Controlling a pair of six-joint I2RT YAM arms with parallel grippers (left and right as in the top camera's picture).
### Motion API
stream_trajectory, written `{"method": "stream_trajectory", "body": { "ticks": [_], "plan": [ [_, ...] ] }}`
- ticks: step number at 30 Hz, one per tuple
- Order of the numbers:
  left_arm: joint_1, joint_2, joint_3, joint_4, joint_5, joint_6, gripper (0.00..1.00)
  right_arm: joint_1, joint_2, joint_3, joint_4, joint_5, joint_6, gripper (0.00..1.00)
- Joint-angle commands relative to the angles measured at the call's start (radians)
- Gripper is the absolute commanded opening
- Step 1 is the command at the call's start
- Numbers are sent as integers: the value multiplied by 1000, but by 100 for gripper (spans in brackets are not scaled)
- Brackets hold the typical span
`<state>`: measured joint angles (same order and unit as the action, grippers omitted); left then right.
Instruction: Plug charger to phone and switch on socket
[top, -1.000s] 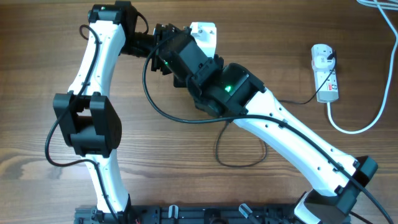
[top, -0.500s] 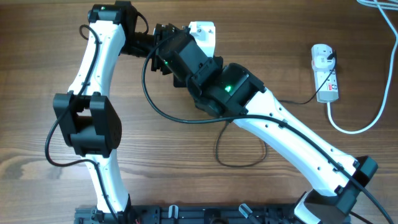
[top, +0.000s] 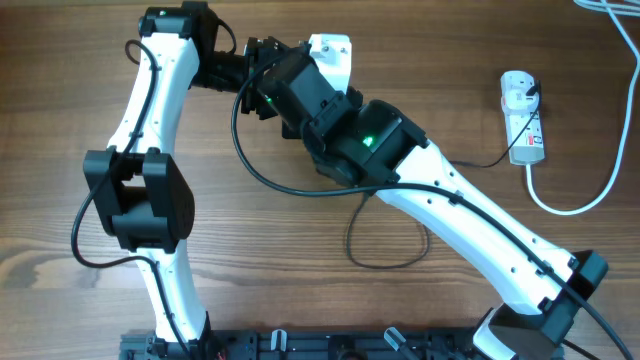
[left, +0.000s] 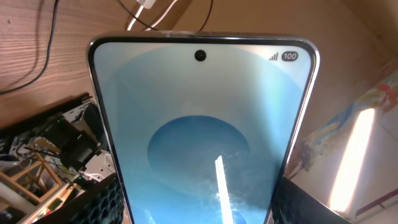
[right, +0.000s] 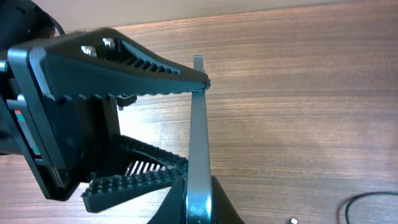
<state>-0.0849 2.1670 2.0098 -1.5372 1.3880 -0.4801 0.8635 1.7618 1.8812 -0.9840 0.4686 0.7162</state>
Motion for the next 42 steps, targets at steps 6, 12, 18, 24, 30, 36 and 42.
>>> {"method": "stream_trajectory", "body": {
  "ticks": [6, 12, 18, 24, 30, 36, 42],
  "plan": [
    [-3, -42, 3, 0, 24, -6, 98, -29, -35, 17, 11, 87, 396, 4],
    [-3, -42, 3, 2, 132, -7, 94, -54, -72, 17, -24, 77, 945, 4],
    [-3, -42, 3, 1, 175, -8, 92, -54, -72, 17, -26, 30, 1228, 4],
    [-3, -42, 3, 2, 186, -60, 80, -53, -72, 17, -22, -6, 1355, 4],
    [-3, -42, 3, 26, 185, -60, 80, -42, -97, 17, 13, -45, 1355, 4],
    [-3, -42, 3, 41, 134, -99, 68, -40, -101, 17, 5, -45, 1355, 4],
    [-3, -42, 3, 41, 122, -113, 64, -30, -100, 17, -13, -45, 1355, 5]
  ]
}}
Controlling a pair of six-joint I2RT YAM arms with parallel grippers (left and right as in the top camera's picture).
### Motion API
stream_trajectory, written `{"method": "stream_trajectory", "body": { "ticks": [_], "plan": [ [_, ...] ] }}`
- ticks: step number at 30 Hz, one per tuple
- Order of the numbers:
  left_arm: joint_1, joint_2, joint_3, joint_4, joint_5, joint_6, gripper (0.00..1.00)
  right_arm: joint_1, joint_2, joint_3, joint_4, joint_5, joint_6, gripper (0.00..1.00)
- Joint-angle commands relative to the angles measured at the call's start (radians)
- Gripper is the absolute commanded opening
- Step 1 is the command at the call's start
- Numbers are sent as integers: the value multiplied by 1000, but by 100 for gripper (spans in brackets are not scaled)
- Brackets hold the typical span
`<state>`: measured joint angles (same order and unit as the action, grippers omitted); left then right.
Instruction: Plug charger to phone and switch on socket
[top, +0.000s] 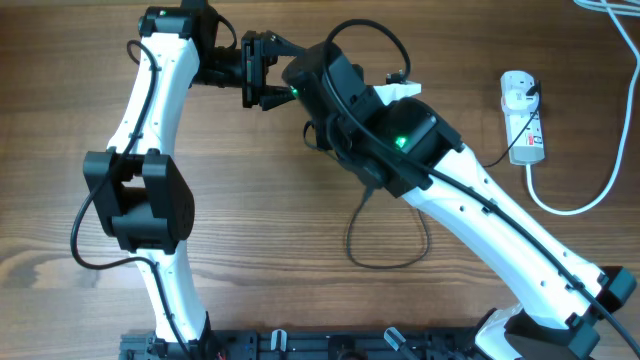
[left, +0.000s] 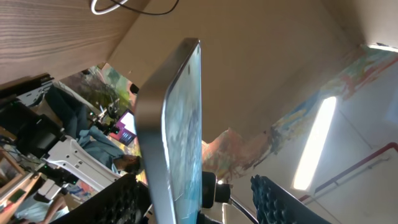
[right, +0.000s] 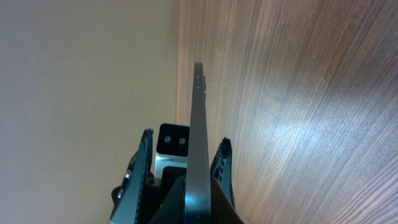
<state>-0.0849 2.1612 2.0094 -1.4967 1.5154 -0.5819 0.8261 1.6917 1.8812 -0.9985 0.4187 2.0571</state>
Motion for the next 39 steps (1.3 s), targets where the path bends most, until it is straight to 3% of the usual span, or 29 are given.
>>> {"method": "stream_trajectory", "body": {
  "ticks": [1, 18, 20, 25, 31, 34, 39],
  "plan": [
    [-3, -36, 3, 0, -5, -11, 65, 8, -26, 16, -5, 6, 14, 4],
    [-3, -36, 3, 0, -5, -11, 57, 8, 6, 16, 22, 6, 14, 4],
    [-3, -36, 3, 0, -5, -11, 50, 8, 10, 16, 21, 5, 14, 4],
    [-3, -36, 3, 0, -5, -11, 47, 8, 20, 16, 23, 5, 14, 4],
    [-25, -36, 3, 0, 3, -11, 48, 9, 20, 16, 18, 5, 14, 4],
    [-26, -36, 3, 0, 2, -11, 37, 9, 20, 16, 14, 5, 13, 4],
    [-26, -36, 3, 0, 2, -11, 33, 9, 20, 16, 9, 5, 11, 6]
  ]
}}
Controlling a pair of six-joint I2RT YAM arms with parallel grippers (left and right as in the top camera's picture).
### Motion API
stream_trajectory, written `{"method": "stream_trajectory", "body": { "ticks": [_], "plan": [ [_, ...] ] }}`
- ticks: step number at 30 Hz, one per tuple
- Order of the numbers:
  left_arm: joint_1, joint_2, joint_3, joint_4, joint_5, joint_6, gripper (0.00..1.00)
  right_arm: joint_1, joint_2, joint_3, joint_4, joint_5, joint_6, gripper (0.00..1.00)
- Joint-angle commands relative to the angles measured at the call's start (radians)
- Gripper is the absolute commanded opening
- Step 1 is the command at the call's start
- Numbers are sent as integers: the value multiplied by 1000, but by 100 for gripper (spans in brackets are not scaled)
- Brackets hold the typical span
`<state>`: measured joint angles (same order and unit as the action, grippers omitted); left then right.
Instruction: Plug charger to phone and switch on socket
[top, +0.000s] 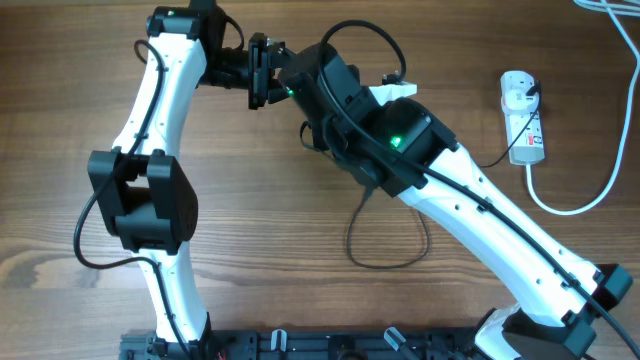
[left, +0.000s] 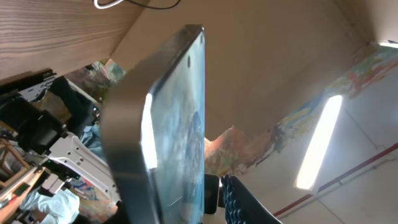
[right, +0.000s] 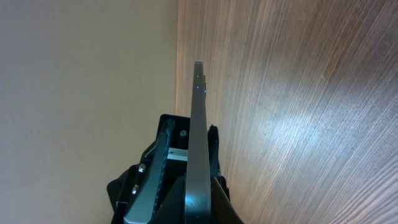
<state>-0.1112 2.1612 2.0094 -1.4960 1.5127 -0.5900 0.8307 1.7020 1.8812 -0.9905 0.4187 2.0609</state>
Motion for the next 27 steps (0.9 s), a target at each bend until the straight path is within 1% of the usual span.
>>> {"method": "stream_trajectory", "body": {
  "ticks": [1, 5, 6, 8, 9, 11, 12, 14, 16, 18, 21, 22, 23, 25, 26, 27],
  "plan": [
    [0, -36, 3, 0, 5, -2, 27, 4, 10, 16, 1, 5, 7, 7],
    [0, -36, 3, 0, 5, -3, 20, 4, 10, 16, -2, 5, 6, 6],
    [0, -36, 3, 0, 5, -3, 17, 4, 10, 16, -2, 5, 6, 11],
    [0, -36, 3, 0, 5, -3, 8, 4, 9, 16, -1, 6, -23, 29],
    [0, -36, 3, 0, 5, -2, 6, 4, 9, 16, -1, 12, -55, 38],
    [1, -36, 3, 8, 5, -2, 6, 4, 5, 16, -2, 33, -127, 66],
    [2, -36, 3, 31, -4, -2, 4, 4, -2, 16, -2, 36, -171, 78],
    [5, -36, 3, 56, -62, -2, 4, -2, -37, 16, -7, 36, -252, 90],
    [13, -36, 3, 105, -148, -2, 4, -24, -98, 16, -57, 36, -342, 97],
    [24, -36, 3, 135, -225, -2, 4, -59, -161, 17, -123, 35, -428, 98],
    [38, -36, 3, 170, -249, 84, 4, -126, -283, 16, -211, 35, -819, 98],
    [40, -36, 3, 170, -267, 125, 4, -140, -313, 16, -272, 35, -909, 100],
    [40, -36, 3, 169, -307, 159, 4, -151, -332, 16, -364, 36, -916, 100],
    [40, -36, 3, 166, -401, 168, 4, -171, -332, 13, -497, 43, -917, 100],
    [40, -36, 3, 150, -442, 168, 4, -171, -325, -6, -537, 43, -917, 99],
    [40, -36, 3, 141, -446, 168, 4, -171, -322, -27, -554, 43, -917, 100]
  ]
}}
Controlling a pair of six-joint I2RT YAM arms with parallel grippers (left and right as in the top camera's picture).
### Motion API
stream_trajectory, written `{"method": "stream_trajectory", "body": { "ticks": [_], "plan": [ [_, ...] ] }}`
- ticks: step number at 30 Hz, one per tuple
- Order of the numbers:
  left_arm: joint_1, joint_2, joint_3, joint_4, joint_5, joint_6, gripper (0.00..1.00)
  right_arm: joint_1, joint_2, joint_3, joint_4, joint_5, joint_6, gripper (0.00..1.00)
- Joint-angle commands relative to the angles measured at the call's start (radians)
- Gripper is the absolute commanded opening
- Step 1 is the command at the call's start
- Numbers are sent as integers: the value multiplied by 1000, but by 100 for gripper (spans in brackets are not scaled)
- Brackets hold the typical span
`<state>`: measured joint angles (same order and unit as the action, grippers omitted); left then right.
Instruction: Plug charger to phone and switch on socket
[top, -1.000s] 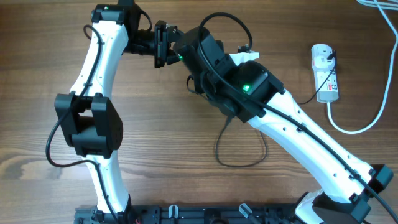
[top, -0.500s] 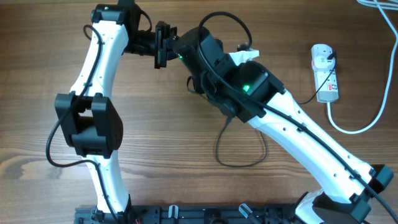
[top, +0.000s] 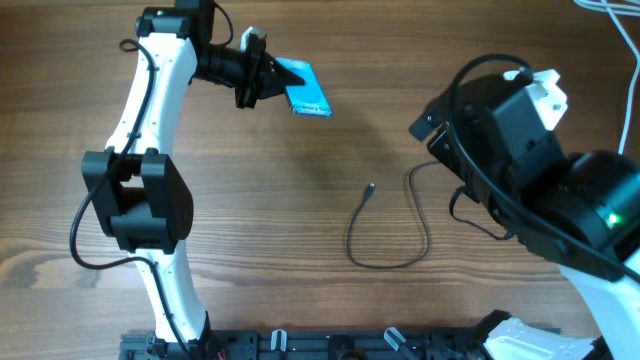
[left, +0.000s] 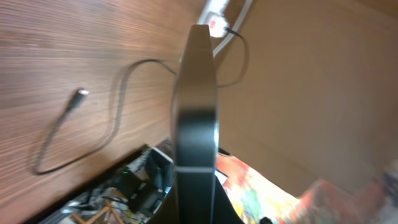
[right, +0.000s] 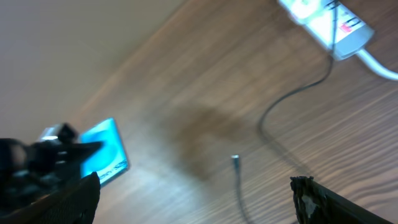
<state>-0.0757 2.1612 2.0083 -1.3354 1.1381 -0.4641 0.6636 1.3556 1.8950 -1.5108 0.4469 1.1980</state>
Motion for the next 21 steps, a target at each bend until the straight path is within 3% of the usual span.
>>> {"method": "stream_trajectory", "body": {
  "ticks": [1, 6, 14, 17, 21],
  "plan": [
    [5, -36, 4, -32, -71, 42, 4, -4, 30, -66, -53, 14, -53, 100],
    [-1, -36, 4, -68, -74, 57, 4, -4, 61, -249, -29, -69, -43, 100],
    [-1, -36, 4, -64, -119, 207, 4, -5, 61, -373, 95, -84, -58, 100],
    [0, -36, 4, -59, -149, 226, 4, -35, 62, -449, 233, -199, -230, 100],
    [0, -36, 4, -58, -224, 225, 4, -142, 62, -537, 346, -346, -334, 100]
  ]
}}
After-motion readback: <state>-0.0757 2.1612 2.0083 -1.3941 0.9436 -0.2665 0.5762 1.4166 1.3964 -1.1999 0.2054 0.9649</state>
